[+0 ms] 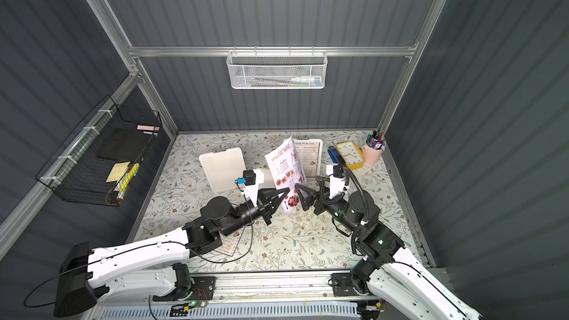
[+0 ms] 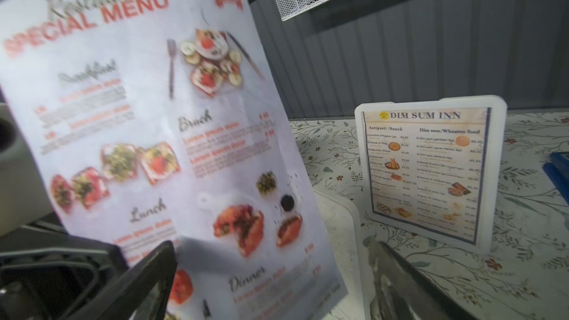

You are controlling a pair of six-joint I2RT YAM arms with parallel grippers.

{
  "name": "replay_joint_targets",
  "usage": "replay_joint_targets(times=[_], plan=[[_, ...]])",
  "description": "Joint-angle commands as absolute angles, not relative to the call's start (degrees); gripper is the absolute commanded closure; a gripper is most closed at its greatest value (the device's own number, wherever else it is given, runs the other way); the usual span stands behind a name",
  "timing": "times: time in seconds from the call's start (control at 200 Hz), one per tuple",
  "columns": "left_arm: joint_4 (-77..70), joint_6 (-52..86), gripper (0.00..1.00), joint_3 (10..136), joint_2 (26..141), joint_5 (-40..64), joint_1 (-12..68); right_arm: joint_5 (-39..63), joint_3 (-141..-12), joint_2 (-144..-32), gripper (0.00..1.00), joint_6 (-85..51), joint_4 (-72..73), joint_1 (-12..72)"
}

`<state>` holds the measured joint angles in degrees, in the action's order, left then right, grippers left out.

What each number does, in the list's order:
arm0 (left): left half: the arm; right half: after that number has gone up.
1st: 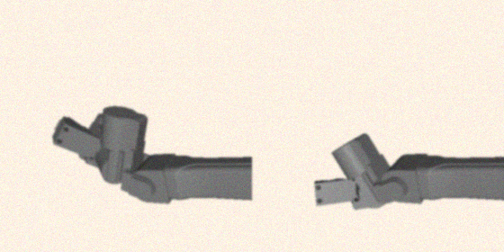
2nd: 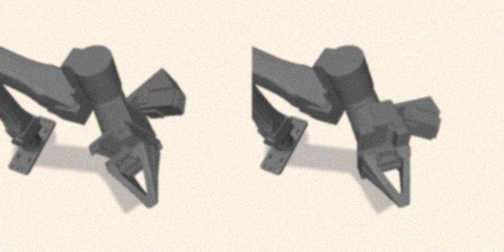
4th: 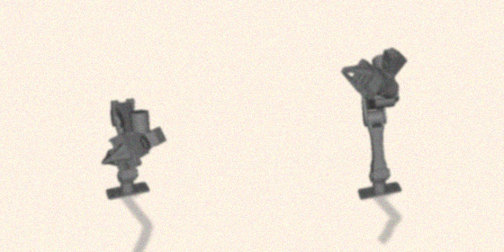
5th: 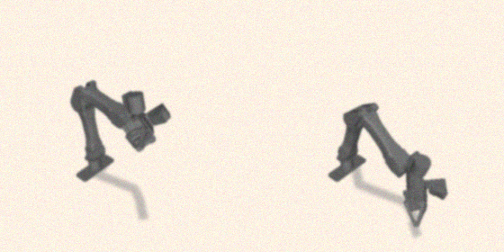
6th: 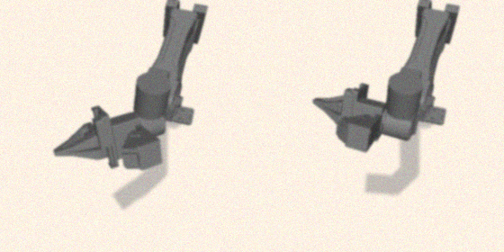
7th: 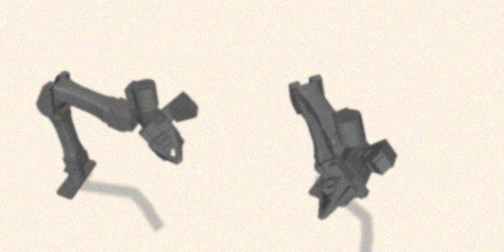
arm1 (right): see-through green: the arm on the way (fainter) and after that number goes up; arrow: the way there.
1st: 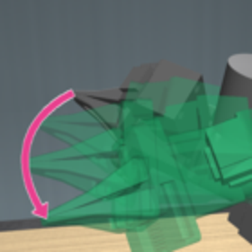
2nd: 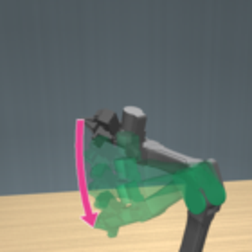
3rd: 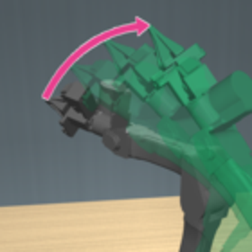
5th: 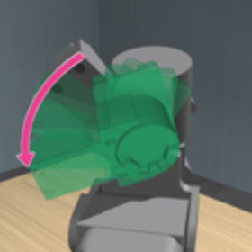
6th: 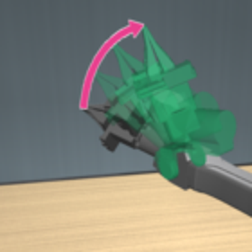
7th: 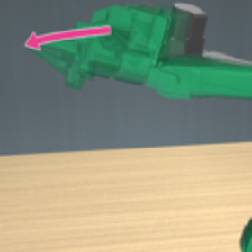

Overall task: Insert the menus into the narrow rack
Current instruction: Pick up the menu from the center of the board.

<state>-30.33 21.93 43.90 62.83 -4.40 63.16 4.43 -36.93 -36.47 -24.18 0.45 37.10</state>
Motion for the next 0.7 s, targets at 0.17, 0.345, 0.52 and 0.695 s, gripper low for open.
replay_joint_targets(times=[0.17,0.345,0.52,0.695], plan=[[-26.68,15.37,1.0,47.64,63.76,-4.17,62.84,34.43,-32.24,-41.7,0.01,-31.9,24.26,22.33],[-30.66,7.56,1.0,47.77,64.83,-1.01,62.89,42.81,-29.18,-43.54,0.01,-37.39,37.13,18.36],[-29.14,-2.11,1.0,54.03,69.33,-1.8,62.84,45.15,-29.41,-42.07,0.01,-39.26,38.13,16.1],[-29.29,-10.59,1.0,58.03,72.17,-2.51,62.85,44.82,-28.59,-40.17,0.01,-40.76,39.17,11.49]])
